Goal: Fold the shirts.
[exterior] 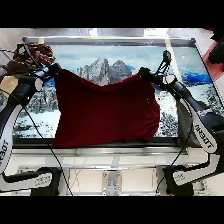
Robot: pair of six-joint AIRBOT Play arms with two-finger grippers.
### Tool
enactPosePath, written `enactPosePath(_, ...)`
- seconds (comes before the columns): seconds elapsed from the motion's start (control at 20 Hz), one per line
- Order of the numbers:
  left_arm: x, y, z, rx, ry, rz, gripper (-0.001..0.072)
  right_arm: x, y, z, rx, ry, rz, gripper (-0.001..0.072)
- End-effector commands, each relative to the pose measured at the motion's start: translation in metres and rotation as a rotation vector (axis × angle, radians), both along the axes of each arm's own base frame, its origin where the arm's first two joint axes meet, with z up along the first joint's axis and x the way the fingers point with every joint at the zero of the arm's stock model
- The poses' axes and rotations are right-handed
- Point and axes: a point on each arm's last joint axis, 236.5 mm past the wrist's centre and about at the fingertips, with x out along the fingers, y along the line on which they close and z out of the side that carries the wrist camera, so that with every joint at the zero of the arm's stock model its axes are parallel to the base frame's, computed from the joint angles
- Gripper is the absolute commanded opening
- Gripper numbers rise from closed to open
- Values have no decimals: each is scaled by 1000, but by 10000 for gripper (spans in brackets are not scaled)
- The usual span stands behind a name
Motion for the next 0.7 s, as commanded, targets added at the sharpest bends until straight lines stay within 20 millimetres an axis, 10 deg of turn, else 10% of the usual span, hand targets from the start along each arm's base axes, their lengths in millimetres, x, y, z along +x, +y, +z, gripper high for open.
enactPosePath(0.0,17,-2,12,-16,-55,2,4,17,-6,27,-56,-58,31,16)
enactPosePath(0.4,22,0,-10,-11,0,7,10,34,-19,43,-70,-123,-19,24)
enactPosePath(0.45,25,-2,-13,-25,-5,8,116,38,-23,46,-68,-142,-44,171)
enactPosePath(0.5,29,-4,-7,-53,-36,11,429,41,-27,51,-46,-159,-71,403)
enactPosePath(0.55,34,-5,11,-93,-100,17,658,43,-29,59,-8,-169,-93,425)
enactPosePath(0.65,35,1,68,-164,-233,40,656,42,-40,82,18,-181,-90,437)
